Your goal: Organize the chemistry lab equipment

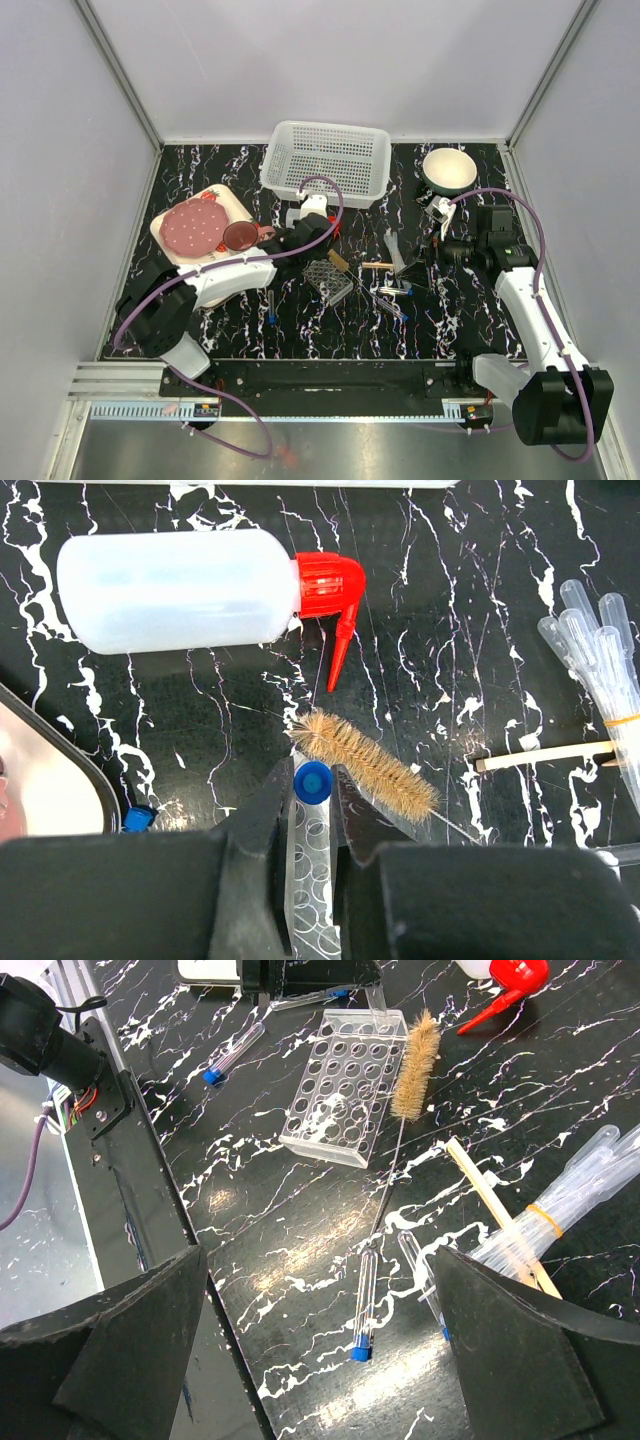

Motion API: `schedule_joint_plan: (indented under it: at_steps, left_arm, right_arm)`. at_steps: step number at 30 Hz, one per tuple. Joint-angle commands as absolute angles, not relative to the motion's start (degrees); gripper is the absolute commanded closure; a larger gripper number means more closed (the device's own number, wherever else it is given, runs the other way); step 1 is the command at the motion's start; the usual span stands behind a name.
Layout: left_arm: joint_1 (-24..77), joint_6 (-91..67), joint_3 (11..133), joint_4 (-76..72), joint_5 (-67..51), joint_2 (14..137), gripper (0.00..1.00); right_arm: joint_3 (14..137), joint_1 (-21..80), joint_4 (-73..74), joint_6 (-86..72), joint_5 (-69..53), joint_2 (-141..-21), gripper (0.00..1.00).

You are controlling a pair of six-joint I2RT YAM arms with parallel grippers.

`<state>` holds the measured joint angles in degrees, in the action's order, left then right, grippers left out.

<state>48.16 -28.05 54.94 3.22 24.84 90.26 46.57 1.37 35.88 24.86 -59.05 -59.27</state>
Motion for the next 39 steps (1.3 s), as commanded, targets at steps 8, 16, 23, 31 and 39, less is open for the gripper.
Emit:
schedule_joint_plan:
  at_steps: [8, 16, 23, 31, 39]
  left_arm:
    - [48.3, -28.8, 55.2, 0.2, 24.5, 91.1, 0.94]
    - [48.5, -29.3, 53.8, -2.5, 24.7, 93.1, 0.91]
    - [49.0, -29.5, 52.9, -2.9, 25.4, 94.1, 0.79]
    - [49.8, -29.8, 52.7, -0.5, 27.0, 89.0, 0.41]
    - [50.0, -30.9, 50.5, 6.8, 23.4, 74.8, 0.17]
  right_arm:
    - [47.0, 1.0, 35.7, 26.0, -59.1, -59.9, 0.00]
    - [47.1, 0.7, 35.9, 26.0, -59.1, -60.2, 0.00]
    - [47.2, 0.6, 36.0, 26.2, -59.4, -60.5, 0.00]
    - [47.3, 0.6, 36.3, 26.5, -59.5, -60.7, 0.00]
    - [47.0, 0.5, 36.6, 27.6, -58.5, -59.7, 0.00]
